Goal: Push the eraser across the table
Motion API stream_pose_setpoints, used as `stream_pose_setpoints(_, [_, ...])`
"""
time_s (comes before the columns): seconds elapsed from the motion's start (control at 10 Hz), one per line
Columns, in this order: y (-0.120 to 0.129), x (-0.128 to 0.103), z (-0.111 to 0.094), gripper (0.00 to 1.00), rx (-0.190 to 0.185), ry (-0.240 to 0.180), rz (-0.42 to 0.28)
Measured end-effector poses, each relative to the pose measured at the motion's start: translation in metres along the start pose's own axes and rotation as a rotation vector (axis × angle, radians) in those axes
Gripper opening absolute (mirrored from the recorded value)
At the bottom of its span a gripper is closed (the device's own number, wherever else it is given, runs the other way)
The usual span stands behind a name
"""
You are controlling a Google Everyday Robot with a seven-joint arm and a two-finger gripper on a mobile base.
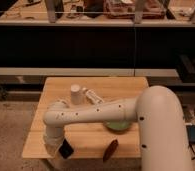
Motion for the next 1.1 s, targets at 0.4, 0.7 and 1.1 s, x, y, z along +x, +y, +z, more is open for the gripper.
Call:
stream_pose_setpoints(0.4, [0.010,0.003,0.011,0.00,-0.021,0.015,0.012])
stream_pose_setpoints(0.7, [0.014,0.019,0.011,0.00,-0.030,0.079,0.022])
stream_pose_setpoints(1.1, [0.015,0.040,0.008,0.00,-0.032,0.135,0.057])
